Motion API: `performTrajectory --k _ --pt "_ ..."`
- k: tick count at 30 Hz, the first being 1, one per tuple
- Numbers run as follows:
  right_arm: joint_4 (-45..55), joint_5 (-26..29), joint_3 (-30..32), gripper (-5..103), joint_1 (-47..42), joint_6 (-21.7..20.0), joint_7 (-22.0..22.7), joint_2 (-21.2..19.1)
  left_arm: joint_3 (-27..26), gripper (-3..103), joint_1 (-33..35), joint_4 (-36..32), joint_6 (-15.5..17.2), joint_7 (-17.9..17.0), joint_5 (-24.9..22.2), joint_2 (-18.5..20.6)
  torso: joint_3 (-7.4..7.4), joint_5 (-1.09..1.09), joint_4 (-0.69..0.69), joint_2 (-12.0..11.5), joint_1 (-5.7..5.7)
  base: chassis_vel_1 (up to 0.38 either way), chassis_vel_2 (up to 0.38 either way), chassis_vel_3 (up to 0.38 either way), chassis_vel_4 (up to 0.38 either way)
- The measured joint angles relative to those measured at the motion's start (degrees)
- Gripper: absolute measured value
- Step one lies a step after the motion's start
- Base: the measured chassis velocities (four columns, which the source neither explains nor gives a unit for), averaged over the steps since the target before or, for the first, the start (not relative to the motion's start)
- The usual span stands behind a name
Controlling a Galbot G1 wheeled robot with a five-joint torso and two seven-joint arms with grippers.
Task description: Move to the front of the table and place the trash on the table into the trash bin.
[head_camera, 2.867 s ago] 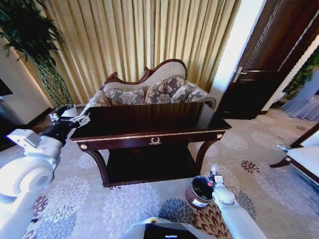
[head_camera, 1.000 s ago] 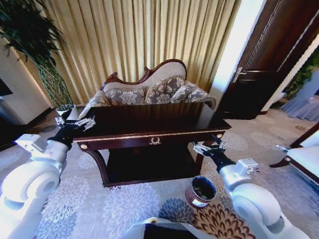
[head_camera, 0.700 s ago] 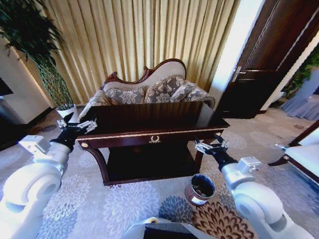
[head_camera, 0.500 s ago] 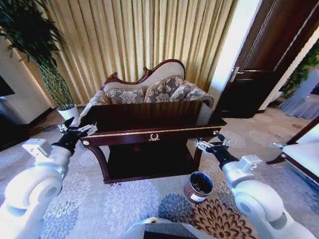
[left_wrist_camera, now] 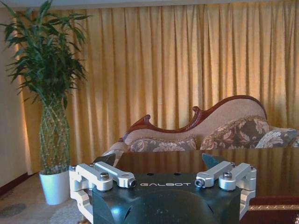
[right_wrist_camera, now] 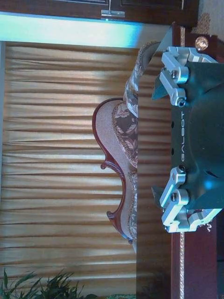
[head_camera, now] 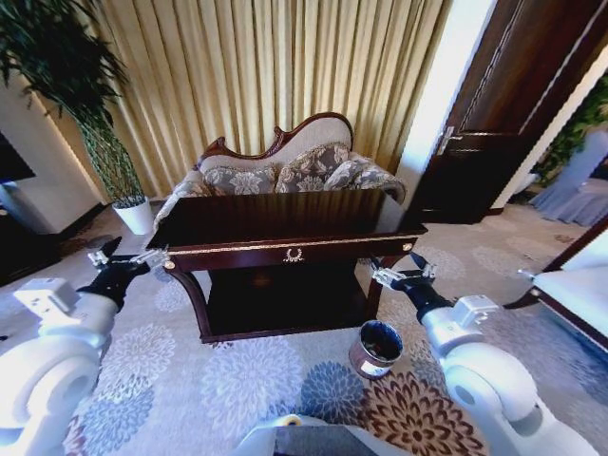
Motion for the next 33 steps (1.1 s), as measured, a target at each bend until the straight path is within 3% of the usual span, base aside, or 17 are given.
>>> performTrajectory --k 33 --pt "-0.1 -0.5 2.2 100 -4.1 0.1 -0.3 1.7 -1.7 100 2.3 0.1 -0.6 0.7 0.4 -1.7 -0.01 0.00 0.00 0.0 -0.01 0.163 -0.165 -0.165 0.168"
